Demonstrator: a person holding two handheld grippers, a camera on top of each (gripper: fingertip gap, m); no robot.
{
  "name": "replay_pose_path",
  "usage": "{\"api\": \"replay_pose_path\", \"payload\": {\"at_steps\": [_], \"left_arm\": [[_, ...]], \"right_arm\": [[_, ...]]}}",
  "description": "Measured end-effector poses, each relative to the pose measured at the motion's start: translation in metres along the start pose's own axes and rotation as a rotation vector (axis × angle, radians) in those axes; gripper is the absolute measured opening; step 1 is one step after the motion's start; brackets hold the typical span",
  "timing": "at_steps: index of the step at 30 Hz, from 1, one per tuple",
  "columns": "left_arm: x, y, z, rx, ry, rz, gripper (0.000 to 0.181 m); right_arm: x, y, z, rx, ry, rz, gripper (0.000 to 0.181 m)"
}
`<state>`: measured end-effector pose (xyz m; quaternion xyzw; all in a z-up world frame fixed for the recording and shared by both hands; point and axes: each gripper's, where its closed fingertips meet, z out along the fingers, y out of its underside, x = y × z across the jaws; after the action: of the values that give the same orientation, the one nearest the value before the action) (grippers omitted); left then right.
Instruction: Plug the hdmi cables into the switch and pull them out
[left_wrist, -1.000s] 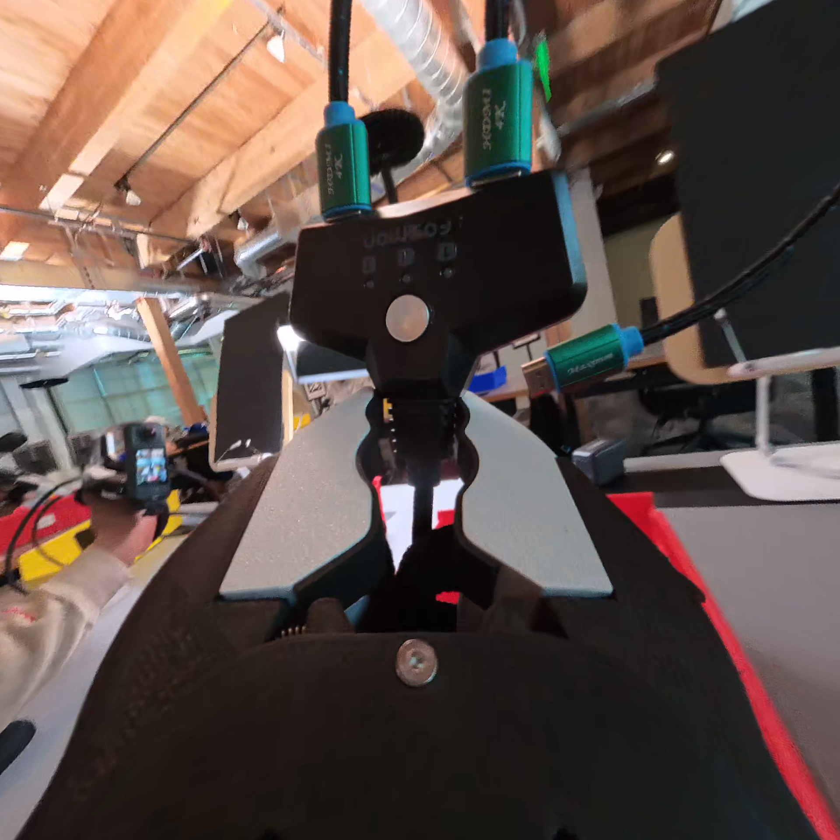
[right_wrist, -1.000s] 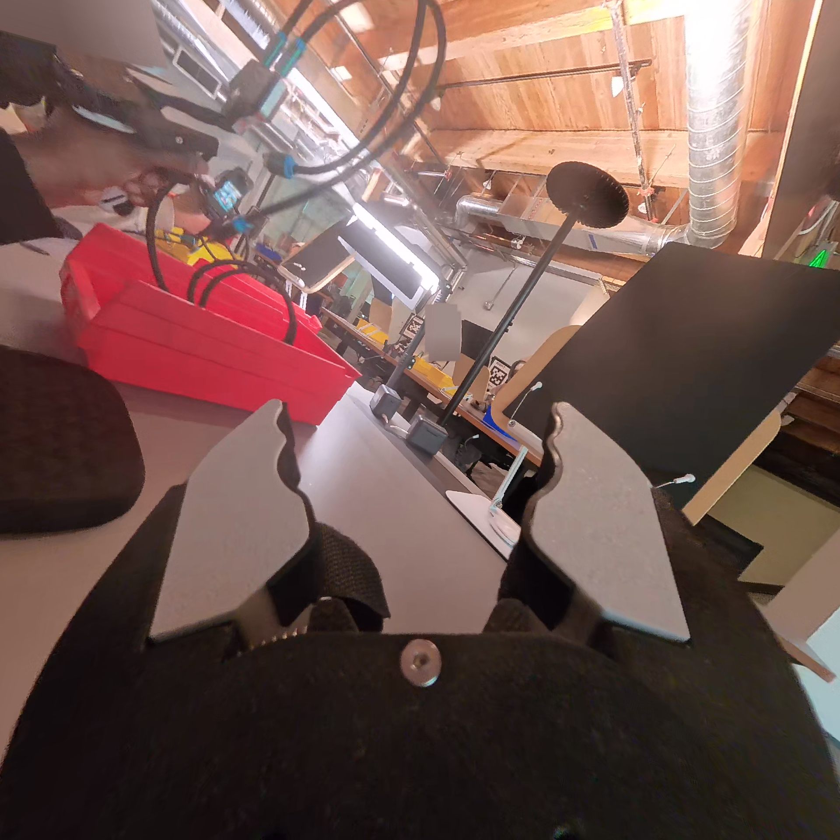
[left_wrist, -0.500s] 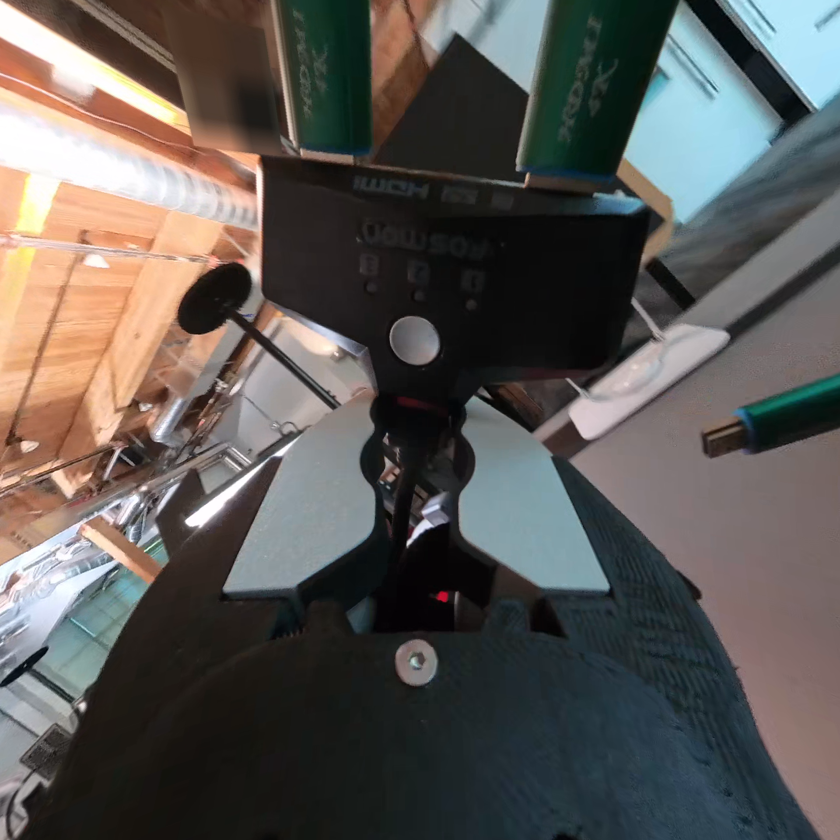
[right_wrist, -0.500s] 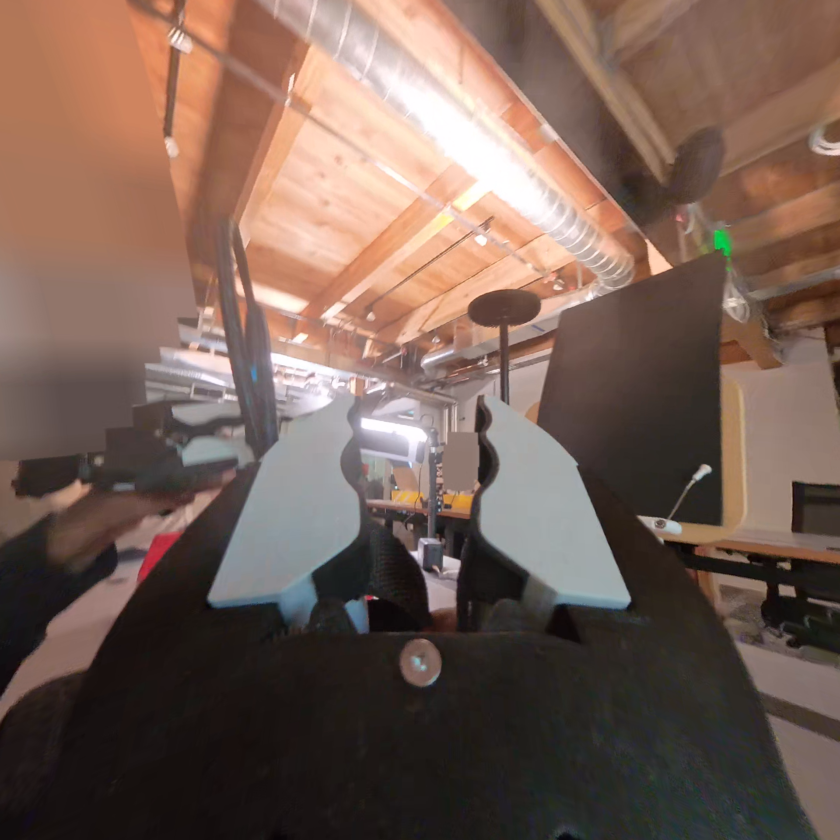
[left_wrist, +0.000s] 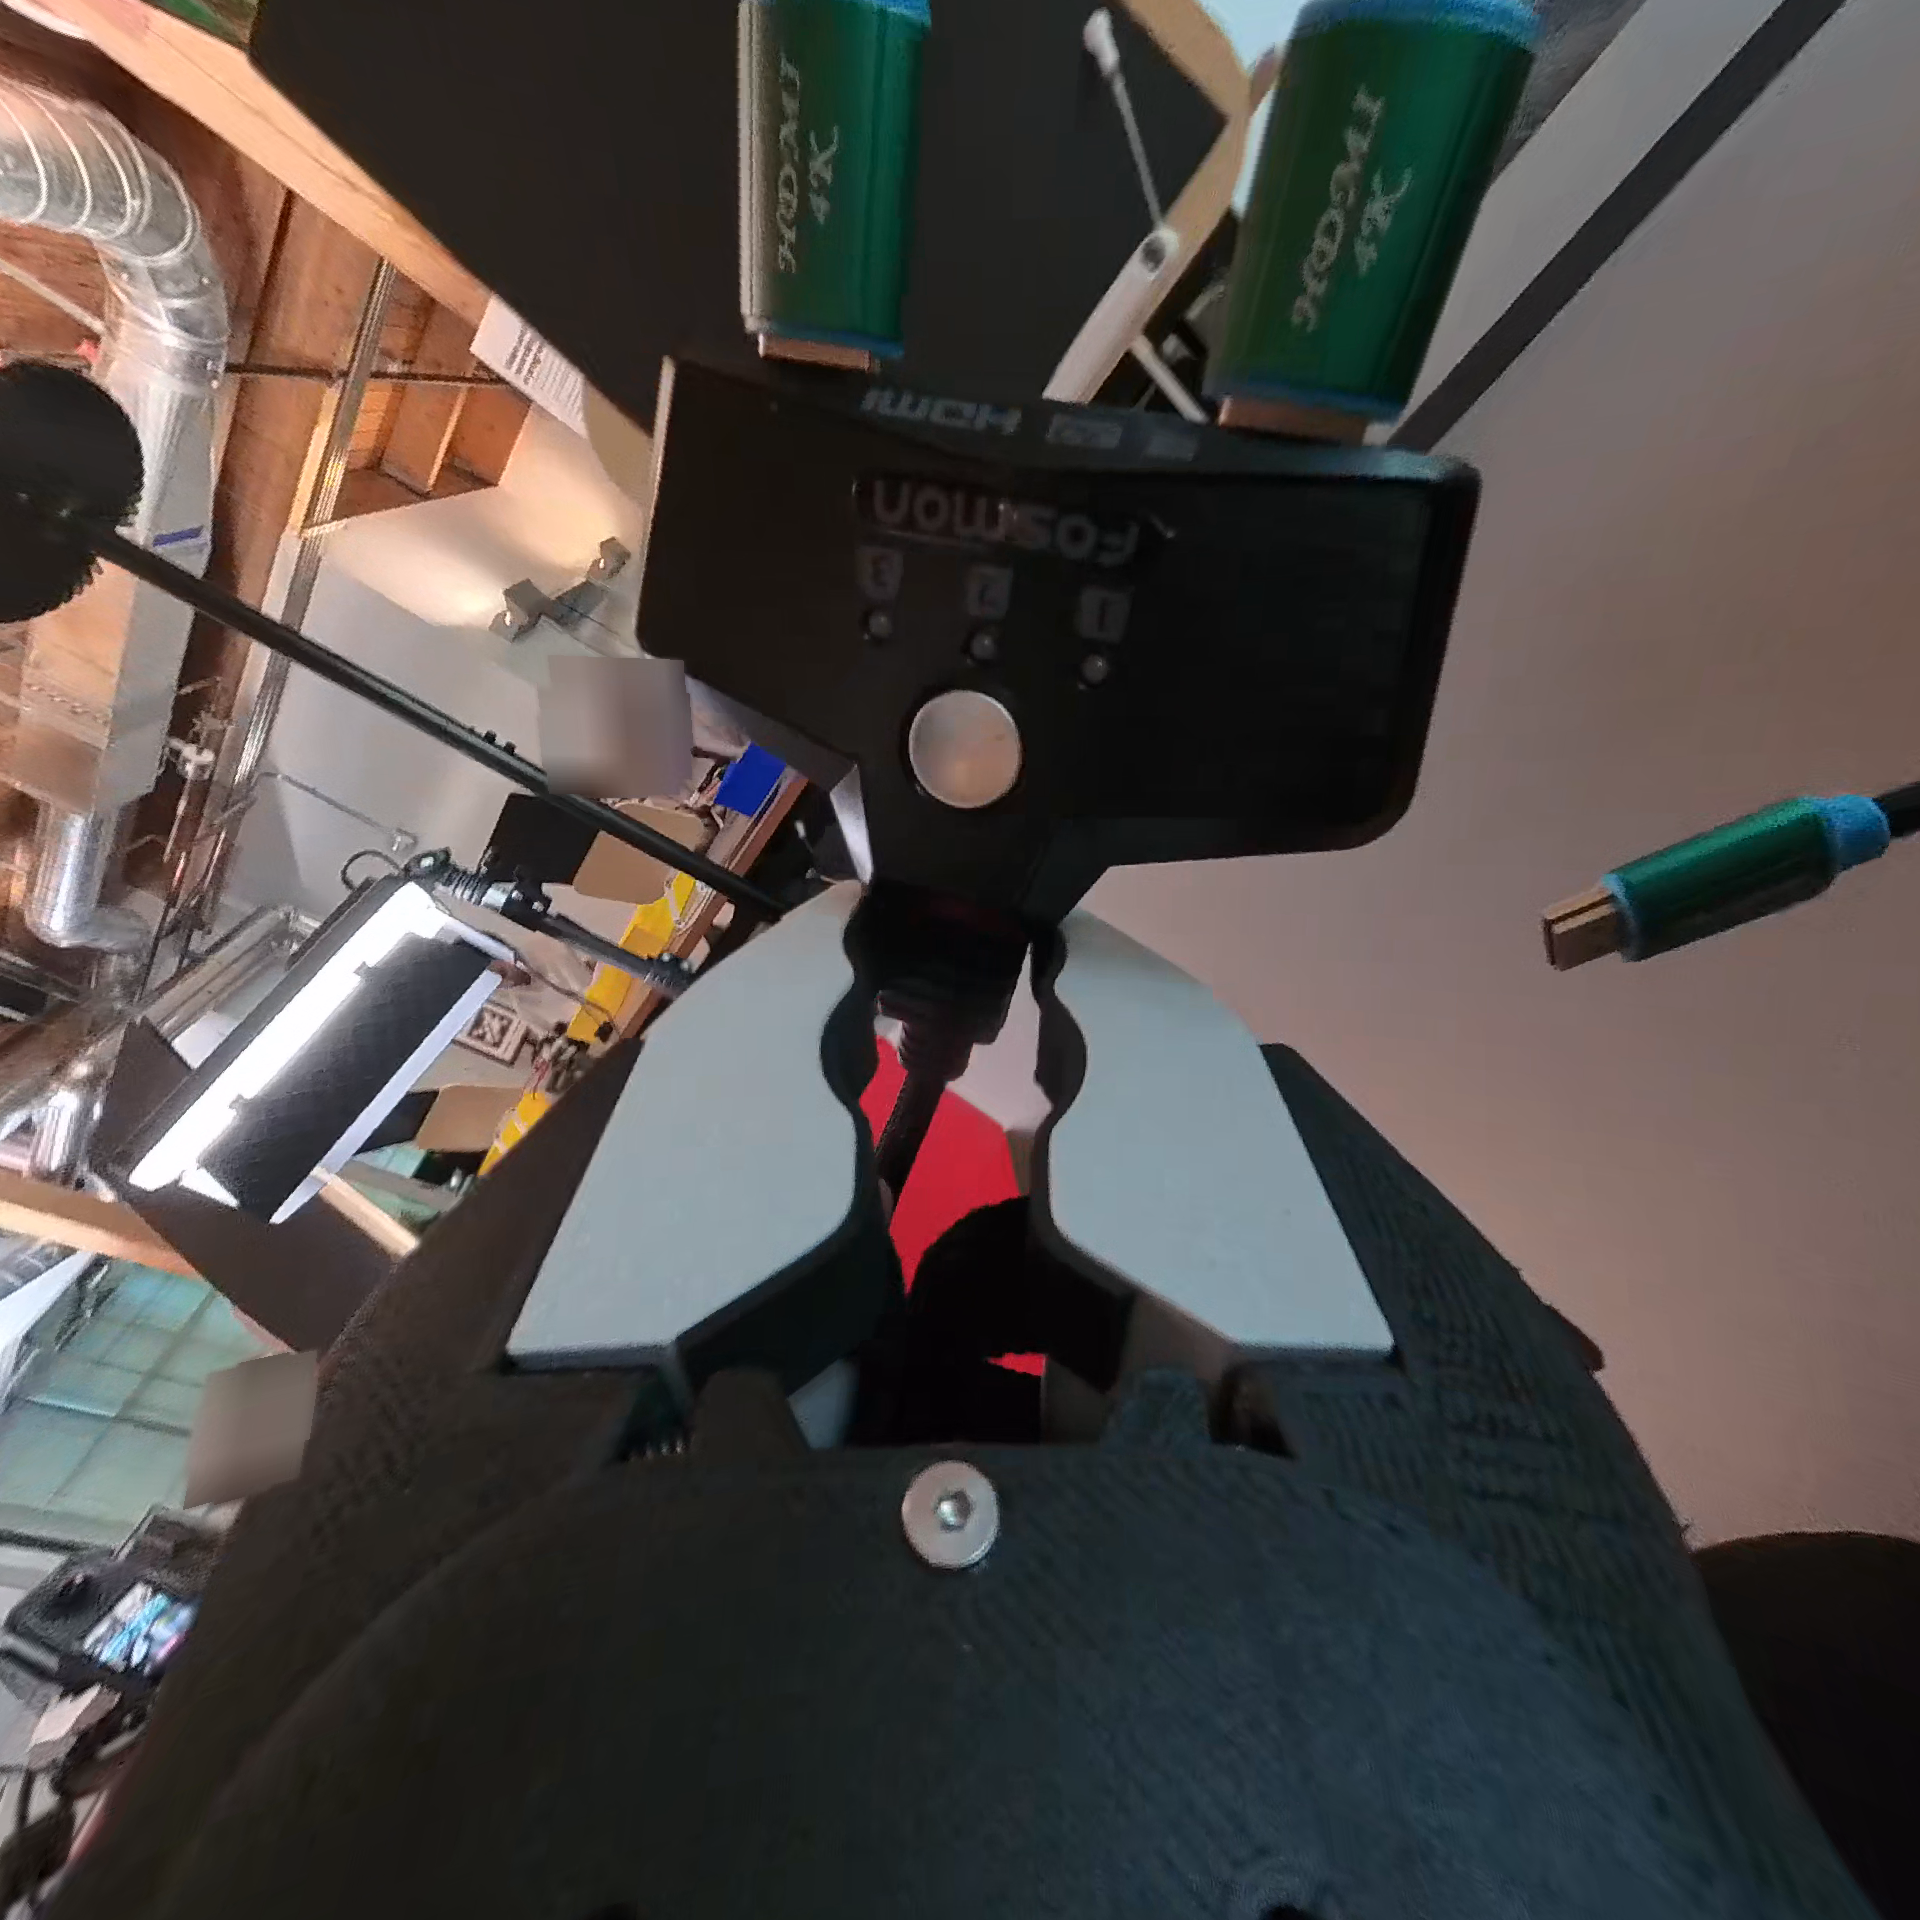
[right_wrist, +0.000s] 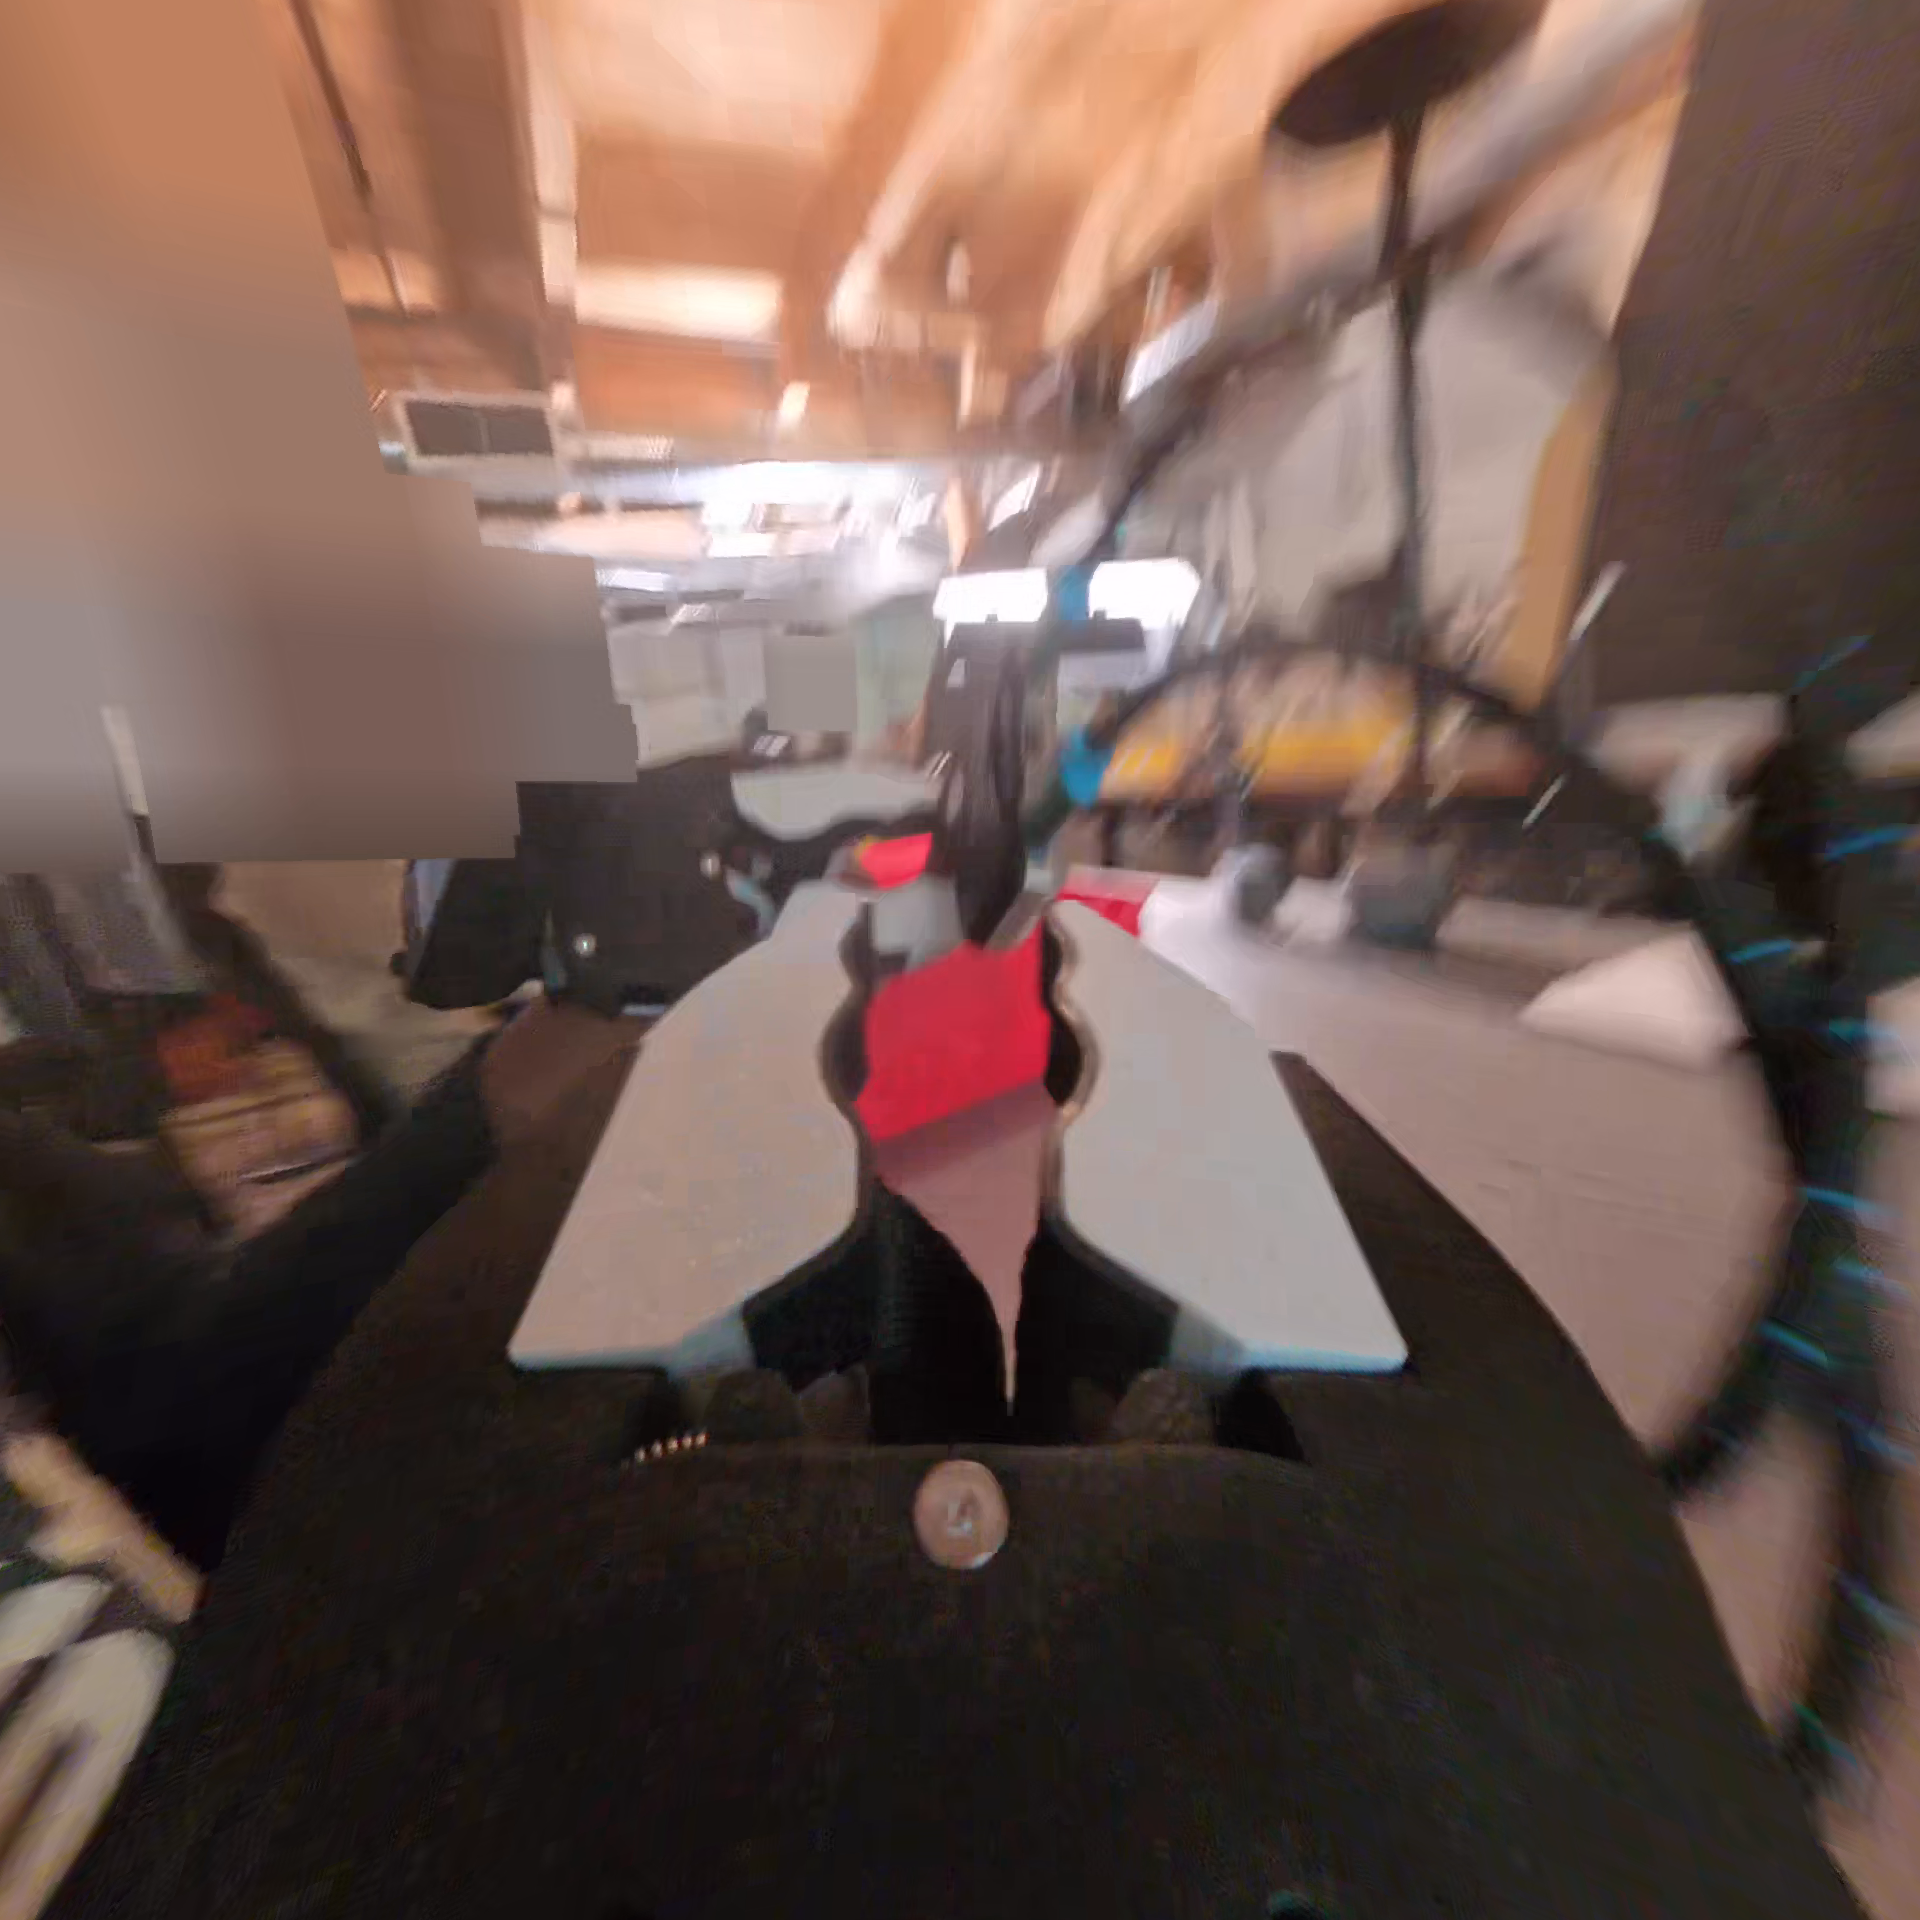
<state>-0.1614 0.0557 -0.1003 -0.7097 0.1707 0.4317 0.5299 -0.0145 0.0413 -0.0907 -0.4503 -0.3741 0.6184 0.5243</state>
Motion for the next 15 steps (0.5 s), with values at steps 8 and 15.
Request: {"api": "replay_pose_path", "payload": {"at_steps": [8,15], "left_arm": [[0.041,-0.035,-0.017,0.099,0.064,0.101,0.026],[0.047,-0.045,-0.021,0.19,0.087,0.119,0.026]], "right_arm": [[0.017,-0.004,0.0,0.054,-0.07,0.322,0.035],[0.015,-0.008,-0.003,0.064,-0.033,0.118,0.015]]}}
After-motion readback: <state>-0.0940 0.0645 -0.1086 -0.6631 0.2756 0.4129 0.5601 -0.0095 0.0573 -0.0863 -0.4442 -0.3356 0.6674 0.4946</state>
